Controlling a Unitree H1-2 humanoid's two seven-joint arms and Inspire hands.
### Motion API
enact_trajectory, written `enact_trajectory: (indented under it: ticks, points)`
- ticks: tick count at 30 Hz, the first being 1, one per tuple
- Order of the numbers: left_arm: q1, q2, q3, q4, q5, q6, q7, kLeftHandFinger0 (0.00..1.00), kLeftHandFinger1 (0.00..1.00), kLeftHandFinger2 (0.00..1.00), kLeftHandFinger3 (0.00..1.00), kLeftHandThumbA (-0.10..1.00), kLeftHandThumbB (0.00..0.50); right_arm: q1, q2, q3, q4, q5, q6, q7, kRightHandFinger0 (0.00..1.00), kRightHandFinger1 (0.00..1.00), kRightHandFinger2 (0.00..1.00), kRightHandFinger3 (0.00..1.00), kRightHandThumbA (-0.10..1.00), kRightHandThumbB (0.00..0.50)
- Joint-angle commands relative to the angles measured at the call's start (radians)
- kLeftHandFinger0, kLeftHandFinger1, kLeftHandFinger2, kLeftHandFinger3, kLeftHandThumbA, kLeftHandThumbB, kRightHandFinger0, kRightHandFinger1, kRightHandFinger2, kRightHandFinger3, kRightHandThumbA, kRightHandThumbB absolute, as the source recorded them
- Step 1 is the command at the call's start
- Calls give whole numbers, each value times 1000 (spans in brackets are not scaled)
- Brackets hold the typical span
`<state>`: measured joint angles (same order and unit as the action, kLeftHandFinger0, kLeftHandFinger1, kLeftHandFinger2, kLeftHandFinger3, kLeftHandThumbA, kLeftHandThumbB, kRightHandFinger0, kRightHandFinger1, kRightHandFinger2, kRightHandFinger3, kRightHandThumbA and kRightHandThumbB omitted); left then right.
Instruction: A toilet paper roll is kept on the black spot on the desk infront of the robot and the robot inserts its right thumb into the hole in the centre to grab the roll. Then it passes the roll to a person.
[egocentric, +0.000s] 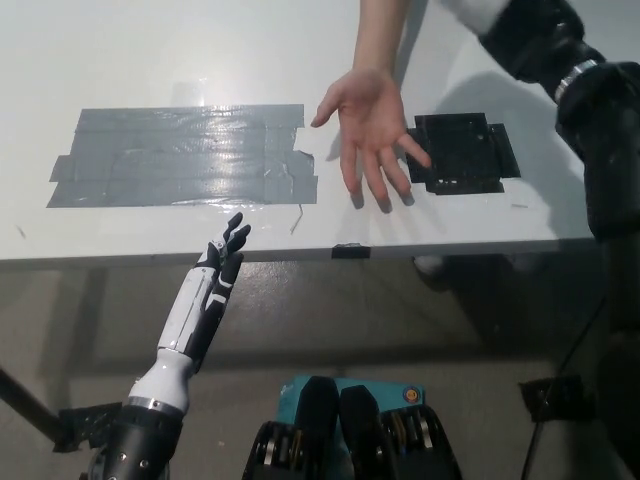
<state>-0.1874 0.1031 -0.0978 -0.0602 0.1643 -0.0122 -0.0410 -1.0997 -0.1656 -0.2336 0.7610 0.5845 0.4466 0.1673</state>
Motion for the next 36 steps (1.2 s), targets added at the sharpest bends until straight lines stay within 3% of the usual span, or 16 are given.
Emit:
enact_trajectory:
  ticks: [1,9,12,14,17,18,23,29,32,34,36]
  points:
    - [-20,9,6,-16,-4,-18,-8,1000,1000,1000,1000,1000,49,-130,-54,92,71,-151,-53,-15,40,543,980,1000,-100,130]
    - [-18,9,2,-19,-4,-14,-10,1000,1000,1000,1000,1000,45,-209,-98,305,246,-358,-157,-21,112,653,1000,1000,-100,161]
    - [-18,11,2,-20,-1,-14,-10,1000,1000,1000,1000,1000,55,-242,-100,384,313,-430,-197,-27,113,635,997,1000,-100,179]
    - [-18,11,2,-19,-1,-17,-10,1000,1000,1000,1000,1000,49,-262,-95,417,347,-457,-209,-30,23,564,947,1000,-100,197]
    - [-18,11,1,-17,1,-20,-9,1000,1000,1000,1000,1000,44,-289,-84,450,392,-485,-236,-28,0,532,902,1000,-100,196]
    - [-16,10,1,-16,3,-18,-8,1000,1000,1000,1000,1000,49,-300,-74,455,416,-489,-248,-24,0,507,880,941,-100,203]
    - [-16,6,1,-20,-4,-8,-12,1000,1000,1000,1000,1000,49,-325,-48,480,467,-525,-278,-17,0,530,914,877,-100,226]
    - [-20,11,-1,-23,-3,2,-18,1000,1000,1000,1000,1000,63,-307,-19,530,470,-597,-303,-13,59,591,869,781,-100,222]
    - [-19,12,-3,-27,3,3,-18,1000,1000,1000,1000,1000,64,-291,-15,558,464,-635,-318,-6,29,555,838,786,-100,235]
    - [-19,12,-3,-29,8,3,-17,1000,1000,1000,1000,1000,59,-284,-16,571,463,-652,-325,1,108,608,886,813,-100,221]
    - [-19,13,-4,-27,9,-1,-18,1000,1000,1000,1000,1000,61,-276,-18,578,458,-664,-336,12,124,599,893,820,-100,215]
